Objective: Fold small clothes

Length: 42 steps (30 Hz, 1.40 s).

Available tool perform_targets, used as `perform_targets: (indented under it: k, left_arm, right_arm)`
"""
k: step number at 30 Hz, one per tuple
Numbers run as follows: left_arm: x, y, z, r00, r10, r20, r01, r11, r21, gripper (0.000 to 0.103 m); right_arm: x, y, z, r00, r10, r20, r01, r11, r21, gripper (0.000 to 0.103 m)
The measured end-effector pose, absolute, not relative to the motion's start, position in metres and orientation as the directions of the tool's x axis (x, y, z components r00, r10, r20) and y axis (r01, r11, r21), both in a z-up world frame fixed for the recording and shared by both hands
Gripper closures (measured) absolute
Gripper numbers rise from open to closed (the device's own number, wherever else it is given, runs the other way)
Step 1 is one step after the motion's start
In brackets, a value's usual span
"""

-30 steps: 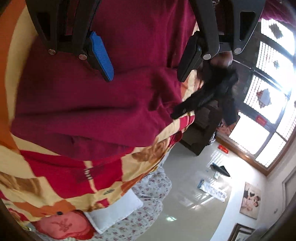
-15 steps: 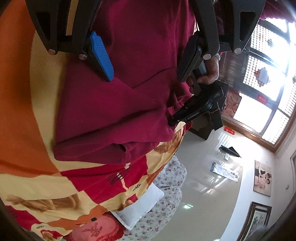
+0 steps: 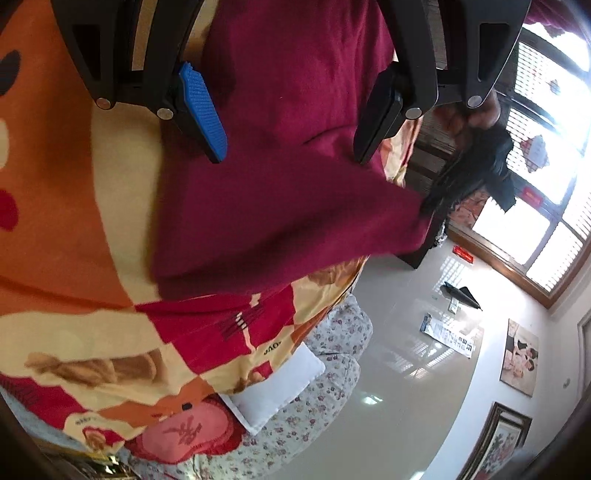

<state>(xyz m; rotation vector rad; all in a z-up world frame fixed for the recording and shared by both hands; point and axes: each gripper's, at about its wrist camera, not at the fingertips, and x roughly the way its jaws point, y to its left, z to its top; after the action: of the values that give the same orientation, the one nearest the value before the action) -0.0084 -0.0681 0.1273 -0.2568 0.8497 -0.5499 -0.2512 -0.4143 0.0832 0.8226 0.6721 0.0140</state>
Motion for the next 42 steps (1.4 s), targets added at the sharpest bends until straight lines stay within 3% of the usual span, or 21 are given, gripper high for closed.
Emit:
perform_targets:
  k: [5,11,17,23,31,35,37,39,42]
  left_arm:
    - [-0.011,-0.043,0.080,0.483,-0.505,-0.715,0.247,0.862,-0.442,0.095]
    - [-0.017,-0.036,0.094,0.562,-0.476,-0.676,0.265,0.878,-0.398,0.095]
    - [-0.010,-0.020,0.085,0.545,-0.452,-0.706,0.242,0.891,-0.384,0.095]
    - [-0.014,-0.026,0.056,0.485,-0.432,-0.761,0.199,0.901,-0.385,0.095]
    - [-0.020,-0.032,0.058,0.481,-0.438,-0.759,0.228,0.899,-0.375,0.095]
    - [-0.023,-0.035,0.060,0.477,-0.447,-0.757,0.226,0.895,-0.386,0.095]
    - [-0.027,-0.038,0.065,0.475,-0.454,-0.754,0.241,0.891,-0.385,0.095]
    - [-0.030,-0.042,0.069,0.463,-0.476,-0.747,0.257,0.879,-0.401,0.095]
    - [-0.031,-0.050,0.068,0.463,-0.466,-0.754,0.276,0.884,-0.377,0.095]
  right_arm:
    - [-0.234,-0.426,0.081,0.765,0.159,-0.624,0.336,0.728,0.597,0.034]
    - [-0.202,-0.447,0.075,0.703,0.075,-0.708,0.435,0.741,0.511,0.034]
    - [-0.192,-0.435,0.082,0.723,0.079,-0.686,0.370,0.795,0.481,0.034]
    - [-0.157,-0.426,0.057,0.626,0.045,-0.779,0.381,0.853,0.356,0.042]
    - [-0.184,-0.436,0.068,0.712,0.099,-0.695,0.372,0.787,0.493,0.042]
    - [-0.168,-0.432,0.049,0.668,0.158,-0.728,0.361,0.786,0.501,0.042]
    - [-0.166,-0.433,0.048,0.676,0.155,-0.720,0.356,0.787,0.503,0.078]
    - [-0.170,-0.439,0.055,0.686,0.107,-0.720,0.375,0.796,0.475,0.088]
    - [-0.171,-0.448,0.058,0.661,0.020,-0.750,0.424,0.815,0.396,0.089]
